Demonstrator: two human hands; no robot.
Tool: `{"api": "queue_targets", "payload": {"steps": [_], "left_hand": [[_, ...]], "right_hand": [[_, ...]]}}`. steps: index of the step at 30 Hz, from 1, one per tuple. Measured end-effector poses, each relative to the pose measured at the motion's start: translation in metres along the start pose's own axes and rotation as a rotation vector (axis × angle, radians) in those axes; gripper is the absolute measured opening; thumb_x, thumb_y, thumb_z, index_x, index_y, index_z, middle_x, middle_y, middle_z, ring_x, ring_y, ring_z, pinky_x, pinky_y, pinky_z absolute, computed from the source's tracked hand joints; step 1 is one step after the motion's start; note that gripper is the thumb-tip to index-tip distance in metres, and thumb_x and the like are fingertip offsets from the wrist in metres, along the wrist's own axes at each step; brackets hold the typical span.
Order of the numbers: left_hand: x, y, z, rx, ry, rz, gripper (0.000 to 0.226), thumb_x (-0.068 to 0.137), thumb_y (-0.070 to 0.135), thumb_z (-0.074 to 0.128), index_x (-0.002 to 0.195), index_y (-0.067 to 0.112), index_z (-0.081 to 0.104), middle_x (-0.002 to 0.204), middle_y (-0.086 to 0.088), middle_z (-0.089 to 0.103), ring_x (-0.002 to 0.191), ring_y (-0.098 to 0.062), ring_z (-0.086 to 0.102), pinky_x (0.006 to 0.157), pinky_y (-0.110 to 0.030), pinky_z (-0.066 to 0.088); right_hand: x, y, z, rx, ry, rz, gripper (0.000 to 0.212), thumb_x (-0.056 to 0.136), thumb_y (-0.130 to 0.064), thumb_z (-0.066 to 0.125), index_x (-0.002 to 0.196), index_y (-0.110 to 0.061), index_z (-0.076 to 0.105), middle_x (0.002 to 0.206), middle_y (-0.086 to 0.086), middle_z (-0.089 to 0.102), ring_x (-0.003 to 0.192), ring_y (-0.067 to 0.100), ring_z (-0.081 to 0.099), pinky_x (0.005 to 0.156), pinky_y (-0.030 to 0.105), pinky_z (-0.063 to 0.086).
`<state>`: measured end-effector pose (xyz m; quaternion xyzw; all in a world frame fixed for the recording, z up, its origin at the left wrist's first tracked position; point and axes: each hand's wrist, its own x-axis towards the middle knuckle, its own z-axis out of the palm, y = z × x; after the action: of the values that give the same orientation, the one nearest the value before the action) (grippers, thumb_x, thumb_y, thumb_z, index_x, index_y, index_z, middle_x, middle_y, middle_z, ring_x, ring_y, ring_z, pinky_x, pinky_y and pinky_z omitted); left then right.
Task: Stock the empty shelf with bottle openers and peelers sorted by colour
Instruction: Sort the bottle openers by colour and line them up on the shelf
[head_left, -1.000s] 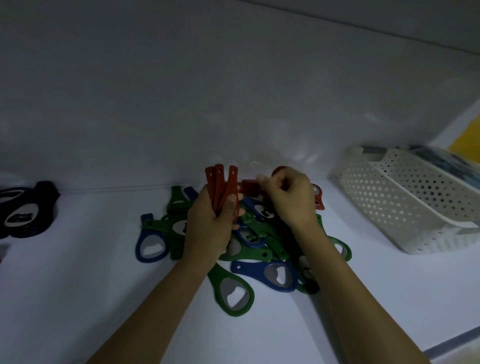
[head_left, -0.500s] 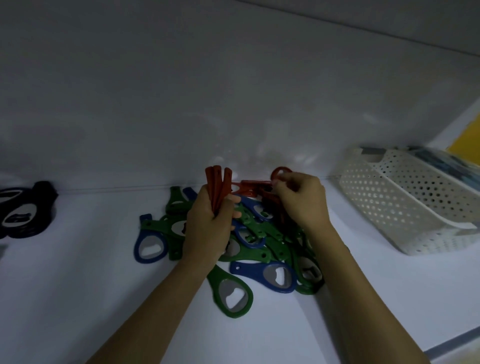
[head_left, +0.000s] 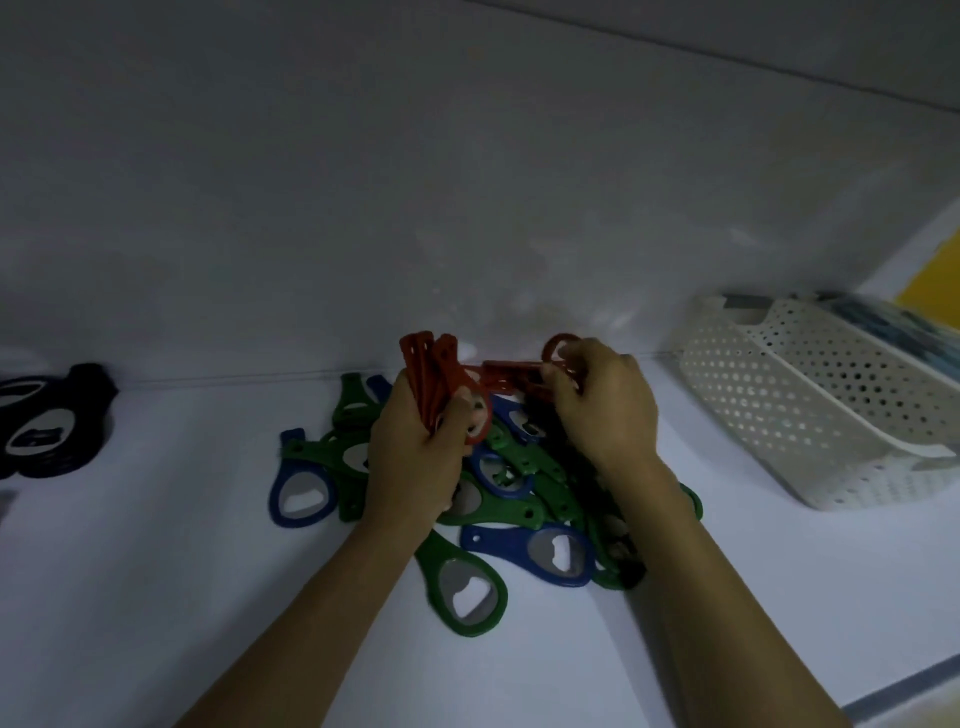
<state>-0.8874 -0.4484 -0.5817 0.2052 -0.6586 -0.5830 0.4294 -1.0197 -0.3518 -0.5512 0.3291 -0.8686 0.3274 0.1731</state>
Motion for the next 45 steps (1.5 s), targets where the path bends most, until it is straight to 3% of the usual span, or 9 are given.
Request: {"api": "queue_targets", "payload": {"steps": [4,8,12,18,24,28,35,40,45], "left_hand": [[0.001,0.002,0.0,-0.104,0.051,-0.034,0.027,0.093,0.017,0.055,0.101,0.043,0.052,0.092,0.02,0.063,0.084,0.009,0.061,0.073,-0.009,0.047],[0.003,0.002,-0.001,-0.183,0.073,-0.081,0.025,0.095,0.015,0.052,0.1,0.039,0.053,0.081,0.025,0.067,0.078,0.007,0.063,0.073,-0.017,0.052],[0.002,0.007,0.001,-0.256,0.034,-0.119,0.01,0.096,0.013,0.048,0.098,0.018,0.057,0.067,0.006,0.067,0.058,-0.005,0.062,0.053,-0.017,0.051],[0.001,0.007,-0.001,-0.176,-0.069,-0.051,0.023,0.083,0.047,0.055,0.097,0.028,0.059,0.079,0.019,0.069,0.068,0.001,0.066,0.055,-0.011,0.049],[0.003,-0.003,0.0,0.063,-0.041,0.028,0.032,0.083,0.034,0.066,0.11,0.02,0.055,0.093,0.002,0.067,0.075,-0.012,0.068,0.068,-0.03,0.057],[0.002,-0.006,0.001,0.186,0.028,0.127,0.032,0.087,0.026,0.064,0.114,0.029,0.047,0.088,0.018,0.059,0.079,0.002,0.062,0.066,-0.016,0.054],[-0.002,0.006,0.0,0.196,-0.088,0.259,0.079,0.083,0.013,0.067,0.144,0.028,0.019,0.097,0.036,0.046,0.083,0.017,0.057,0.07,-0.004,0.048],[-0.009,0.031,-0.016,0.1,-0.158,0.365,0.055,0.087,0.033,0.044,0.138,0.043,0.025,0.091,0.018,0.066,0.08,-0.007,0.067,0.066,-0.025,0.057],[-0.018,0.059,-0.045,-0.189,0.06,0.011,0.031,0.089,0.039,0.034,0.113,0.043,0.053,0.09,0.006,0.072,0.084,-0.013,0.068,0.063,-0.023,0.052]], "right_hand": [[0.002,0.011,0.004,-0.366,-0.263,-0.085,0.027,0.088,-0.041,0.058,0.106,-0.025,0.07,0.103,0.005,0.068,0.1,0.027,0.057,0.09,0.036,0.041],[0.002,0.01,0.007,-0.358,-0.126,-0.116,0.026,0.094,-0.032,0.053,0.107,-0.021,0.072,0.105,0.009,0.063,0.098,0.029,0.051,0.082,0.035,0.04],[0.001,0.001,0.003,0.249,0.097,-0.012,0.017,0.092,-0.023,0.061,0.097,-0.013,0.073,0.08,-0.004,0.062,0.066,0.007,0.056,0.06,0.012,0.039],[-0.003,-0.021,-0.004,1.244,-0.538,0.266,0.016,0.076,-0.016,0.068,0.09,-0.008,0.072,0.079,0.008,0.074,0.067,0.019,0.069,0.057,0.026,0.057],[-0.009,-0.025,0.009,0.697,-0.237,-0.076,0.017,0.08,-0.019,0.074,0.073,-0.013,0.059,0.066,-0.004,0.059,0.059,0.005,0.055,0.06,0.021,0.049],[-0.014,-0.043,0.003,0.876,-0.583,0.005,0.027,0.079,-0.048,0.063,0.094,-0.026,0.065,0.082,-0.017,0.071,0.082,-0.001,0.066,0.07,0.01,0.049],[-0.015,-0.073,-0.015,0.904,-0.595,0.015,0.027,0.09,-0.015,0.063,0.09,0.013,0.064,0.08,0.014,0.065,0.077,0.02,0.064,0.079,0.031,0.053],[-0.038,-0.095,-0.035,0.957,-0.431,-0.012,0.026,0.094,-0.015,0.056,0.082,0.008,0.058,0.072,0.013,0.059,0.067,0.02,0.061,0.066,0.032,0.053],[-0.055,-0.124,-0.036,1.22,-0.289,0.212,0.014,0.094,-0.02,0.056,0.084,-0.015,0.065,0.088,0.002,0.072,0.082,0.012,0.069,0.078,0.031,0.057]]}}
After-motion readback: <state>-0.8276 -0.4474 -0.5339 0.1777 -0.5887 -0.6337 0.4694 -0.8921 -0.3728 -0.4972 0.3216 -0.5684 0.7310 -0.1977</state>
